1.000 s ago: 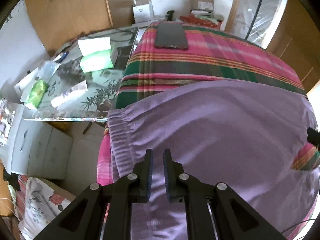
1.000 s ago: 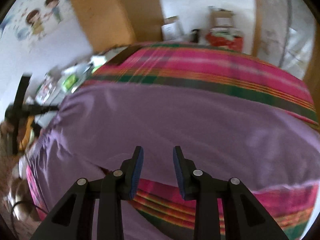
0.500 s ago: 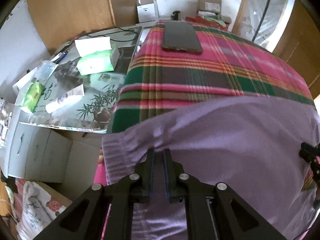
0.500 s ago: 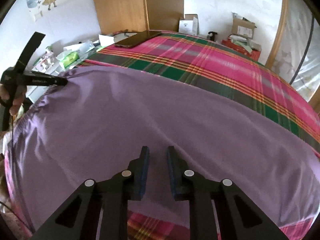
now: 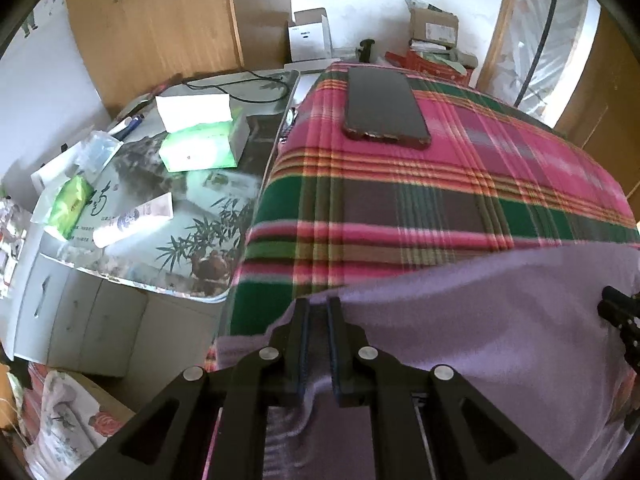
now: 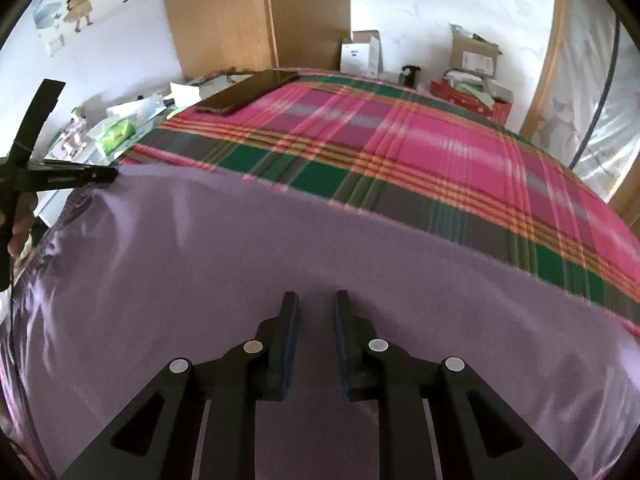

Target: Fold clothes

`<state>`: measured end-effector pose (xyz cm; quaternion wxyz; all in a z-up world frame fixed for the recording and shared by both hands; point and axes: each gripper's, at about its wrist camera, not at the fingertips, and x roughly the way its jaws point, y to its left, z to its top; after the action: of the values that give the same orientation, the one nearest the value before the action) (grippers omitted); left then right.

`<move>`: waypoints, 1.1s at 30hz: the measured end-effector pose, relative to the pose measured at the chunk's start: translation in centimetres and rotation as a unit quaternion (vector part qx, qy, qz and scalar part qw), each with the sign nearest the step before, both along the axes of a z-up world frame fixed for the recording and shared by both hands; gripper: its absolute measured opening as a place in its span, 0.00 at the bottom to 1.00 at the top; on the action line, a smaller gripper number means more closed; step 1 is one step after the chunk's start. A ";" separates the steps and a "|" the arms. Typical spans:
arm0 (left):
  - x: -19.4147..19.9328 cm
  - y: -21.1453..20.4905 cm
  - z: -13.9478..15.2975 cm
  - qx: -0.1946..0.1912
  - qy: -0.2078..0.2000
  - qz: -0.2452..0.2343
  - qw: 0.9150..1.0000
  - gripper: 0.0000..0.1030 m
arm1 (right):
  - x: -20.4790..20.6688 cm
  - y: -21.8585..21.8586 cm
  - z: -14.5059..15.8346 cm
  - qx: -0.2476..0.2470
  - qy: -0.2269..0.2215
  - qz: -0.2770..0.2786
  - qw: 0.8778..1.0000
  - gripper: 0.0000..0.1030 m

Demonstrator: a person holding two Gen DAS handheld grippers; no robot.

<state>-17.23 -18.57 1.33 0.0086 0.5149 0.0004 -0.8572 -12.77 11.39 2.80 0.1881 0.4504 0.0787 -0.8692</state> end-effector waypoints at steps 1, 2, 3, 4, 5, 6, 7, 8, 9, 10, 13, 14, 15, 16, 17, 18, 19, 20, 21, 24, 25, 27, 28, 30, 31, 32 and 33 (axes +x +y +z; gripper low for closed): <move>-0.2 0.0 0.0 0.000 0.002 0.001 1.000 0.10 | -0.4 -0.2 0.0 0.001 0.001 0.001 1.000 0.20; -0.4 0.0 0.0 -0.003 0.003 0.000 1.000 0.10 | -0.7 -0.3 0.0 0.002 0.002 0.001 1.000 0.20; -0.5 0.1 0.0 -0.008 0.004 0.000 1.000 0.10 | -1.0 -0.3 0.0 0.003 0.003 0.000 1.000 0.22; -0.7 0.2 0.0 -0.014 0.007 0.000 1.000 0.10 | -1.2 -0.4 0.0 0.003 0.003 0.000 1.000 0.22; -0.9 0.3 -0.1 -0.019 0.011 0.000 1.000 0.10 | -1.5 -0.4 -0.1 0.002 0.003 -0.001 1.000 0.23; -1.1 0.4 -0.1 -0.023 0.014 0.001 1.000 0.10 | -1.8 -0.5 -0.1 0.001 0.003 -0.002 1.000 0.24; -1.3 0.4 -0.1 -0.024 0.015 0.004 1.000 0.10 | -2.0 -0.5 -0.1 0.001 0.002 -0.002 1.000 0.24; -1.5 0.3 -0.2 -0.023 0.013 0.006 1.000 0.10 | -2.3 -0.5 0.0 0.001 0.002 -0.002 1.000 0.25; -1.5 0.2 -0.1 -0.021 0.011 0.005 1.000 0.10 | -2.5 -0.7 0.0 0.002 0.001 -0.001 1.000 0.26; -1.5 0.1 -0.1 -0.020 0.008 0.003 1.000 0.10 | -2.6 -0.8 0.0 0.004 0.003 0.000 1.000 0.26; -1.3 -0.2 0.0 -0.015 0.001 -0.003 1.000 0.10 | -2.7 -1.1 0.2 0.008 0.011 0.001 1.000 0.27; -1.1 -0.3 0.2 -0.015 0.005 -0.010 1.000 0.10 | -2.7 -1.1 0.3 0.004 0.014 0.002 1.000 0.27; -0.8 -0.3 0.4 -0.017 0.010 -0.019 1.000 0.10 | -2.7 -1.1 0.5 -0.002 0.016 0.004 1.000 0.29; -0.4 -0.4 0.6 -0.018 0.016 -0.027 0.999 0.10 | -2.7 -1.2 0.6 -0.010 0.017 0.009 1.000 0.30; -0.1 -0.3 0.9 -0.022 0.023 -0.037 0.999 0.10 | -2.8 -1.3 0.8 -0.016 0.020 0.012 1.000 0.31; 0.2 -0.3 1.1 -0.026 0.027 -0.053 0.998 0.10 | -2.9 -1.5 0.8 -0.016 0.022 0.015 1.000 0.32; 0.4 -0.2 1.2 -0.029 0.027 -0.066 0.997 0.11 | -3.0 -1.7 0.9 -0.015 0.023 0.019 0.999 0.35; 0.5 -0.1 1.3 -0.029 0.024 -0.076 0.996 0.14 | -3.1 -1.9 0.9 -0.013 0.024 0.024 0.999 0.38; 0.7 -0.1 1.3 -0.028 0.020 -0.085 0.996 0.17 | -3.2 -2.0 0.8 -0.013 0.026 0.026 0.999 0.44; 1.1 0.0 1.0 -0.042 0.013 -0.098 0.994 0.20 | -3.9 -2.1 0.6 -0.013 0.020 0.030 0.999 0.46; 1.3 0.2 0.9 -0.053 0.013 -0.106 0.993 0.20 | -4.0 -2.1 0.5 -0.011 0.022 0.028 0.999 0.46; 1.6 0.9 0.8 -0.077 0.015 -0.122 0.989 0.20 | -4.4 -2.1 0.3 -0.009 0.021 0.031 0.999 0.47; 1.8 1.2 0.6 -0.089 0.015 -0.130 0.987 0.20 | -4.6 -2.2 0.1 -0.007 0.018 0.034 0.999 0.47; 1.7 1.6 0.3 -0.107 0.013 -0.138 0.985 0.20 | -4.9 -2.3 -0.1 -0.004 0.015 0.040 0.999 0.47; 1.6 1.7 0.2 -0.115 0.012 -0.141 0.983 0.20 | -5.0 -2.5 -0.2 0.000 0.017 0.044 0.999 0.47; 1.6 1.9 0.1 -0.122 0.013 -0.145 0.982 0.21 | -5.0 -2.6 -0.2 0.004 0.019 0.048 0.999 0.47; 1.6 2.0 0.0 -0.130 0.015 -0.150 0.980 0.21 | -5.0 -2.7 -0.2 0.006 0.022 0.052 0.998 0.47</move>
<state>-15.61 -16.57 1.31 -0.0534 0.4910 -0.1878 -0.8490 -17.81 8.64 2.62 0.2289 0.4277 0.1110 -0.8674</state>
